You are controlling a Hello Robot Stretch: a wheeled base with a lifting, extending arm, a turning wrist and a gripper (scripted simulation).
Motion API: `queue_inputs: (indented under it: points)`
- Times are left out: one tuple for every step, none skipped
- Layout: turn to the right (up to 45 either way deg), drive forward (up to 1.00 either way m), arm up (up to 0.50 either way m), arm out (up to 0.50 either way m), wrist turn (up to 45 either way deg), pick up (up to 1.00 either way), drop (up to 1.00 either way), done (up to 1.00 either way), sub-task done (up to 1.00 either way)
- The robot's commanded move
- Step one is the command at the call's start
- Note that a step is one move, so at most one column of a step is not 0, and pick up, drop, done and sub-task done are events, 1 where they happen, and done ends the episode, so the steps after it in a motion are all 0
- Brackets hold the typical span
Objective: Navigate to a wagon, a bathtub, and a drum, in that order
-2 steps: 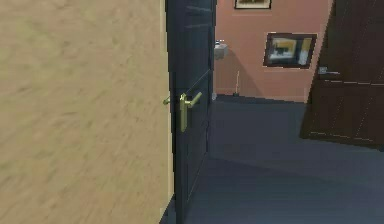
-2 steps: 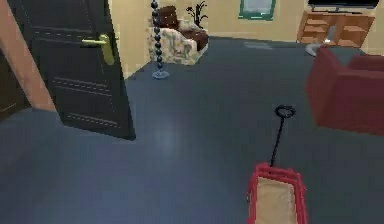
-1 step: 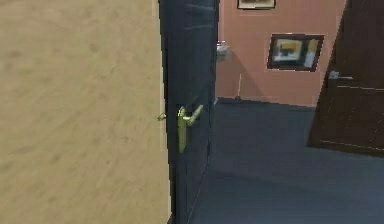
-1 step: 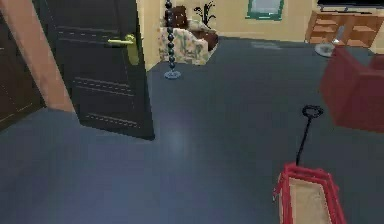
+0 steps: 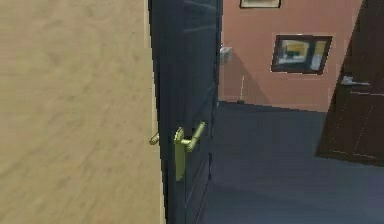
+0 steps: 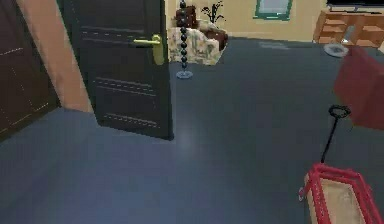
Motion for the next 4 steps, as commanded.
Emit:
queue_inputs:
  points:
    - [45.0, 0.0, 0.0, 0.0, 0.0, 0.0, 0.0, 0.0, 0.0]
    - [45.0, 0.0, 0.0, 0.0, 0.0, 0.0, 0.0, 0.0, 0.0]
    - [18.0, 0.0, 0.0, 0.0, 0.0, 0.0, 0.0, 0.0, 0.0]
    - [0.0, 1.0, 0.0, 0.0, 0.0, 0.0, 0.0, 0.0, 0.0]
